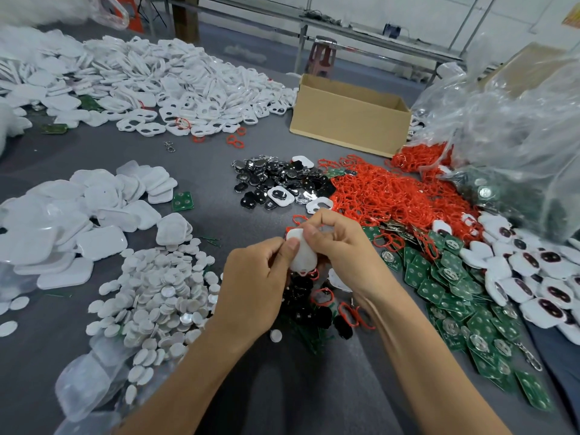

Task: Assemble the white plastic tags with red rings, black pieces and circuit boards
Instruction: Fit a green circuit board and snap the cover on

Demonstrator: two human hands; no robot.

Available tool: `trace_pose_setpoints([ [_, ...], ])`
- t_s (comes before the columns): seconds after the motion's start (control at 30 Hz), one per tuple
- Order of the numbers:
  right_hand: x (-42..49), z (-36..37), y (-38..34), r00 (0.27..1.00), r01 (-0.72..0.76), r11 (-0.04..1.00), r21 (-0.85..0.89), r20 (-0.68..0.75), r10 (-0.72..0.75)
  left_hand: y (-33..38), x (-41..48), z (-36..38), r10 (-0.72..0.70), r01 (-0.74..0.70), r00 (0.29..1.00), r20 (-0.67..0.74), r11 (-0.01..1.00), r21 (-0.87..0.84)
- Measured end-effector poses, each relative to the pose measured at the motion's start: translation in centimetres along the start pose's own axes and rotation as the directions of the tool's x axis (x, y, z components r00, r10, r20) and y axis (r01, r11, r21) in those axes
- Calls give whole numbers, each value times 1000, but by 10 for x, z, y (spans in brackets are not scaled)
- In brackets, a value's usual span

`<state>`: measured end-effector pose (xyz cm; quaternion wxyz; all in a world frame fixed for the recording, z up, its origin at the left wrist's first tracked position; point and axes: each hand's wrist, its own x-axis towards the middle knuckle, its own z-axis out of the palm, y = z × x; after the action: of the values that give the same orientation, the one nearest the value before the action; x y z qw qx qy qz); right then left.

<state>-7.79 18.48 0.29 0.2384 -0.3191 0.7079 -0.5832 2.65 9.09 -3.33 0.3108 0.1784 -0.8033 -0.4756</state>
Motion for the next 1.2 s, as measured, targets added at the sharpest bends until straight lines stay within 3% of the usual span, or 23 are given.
trace_pose_setpoints([
  [0.13, -1, -1, -2, 999, 46, 999, 11, -20, -46, 0, -3, 2, 79, -75, 995, -53, 995, 61],
  [0.3, -1, 0, 1, 988, 135, 991, -17, -70, -136, -3, -3, 4, 67, -62, 993, -96, 997, 49],
  [0.47, -3, 2, -2, 955, 284, 950, -130, -56, -293, 1, 1, 0, 7, -33, 984, -178, 989, -145],
  [0.8, -6, -12, -15, 940, 337, 935, -106, -19, -341, 1, 4, 0, 35, -117, 985, -172, 860, -496],
  [0.93, -7, -13, -17, 939, 337, 934, -116, -34, -343, 1, 6, -2, 59, -129, 987, -147, 837, -532],
  [1.1, -6, -10, -18, 943, 333, 940, -81, -1, -334, 3, 6, -4, -76, -2, 991, -114, 822, -569],
  [1.2, -5, -7, -18, 957, 289, 954, -83, -14, -291, 4, 8, -6, -164, 40, 979, -117, 728, -684],
])
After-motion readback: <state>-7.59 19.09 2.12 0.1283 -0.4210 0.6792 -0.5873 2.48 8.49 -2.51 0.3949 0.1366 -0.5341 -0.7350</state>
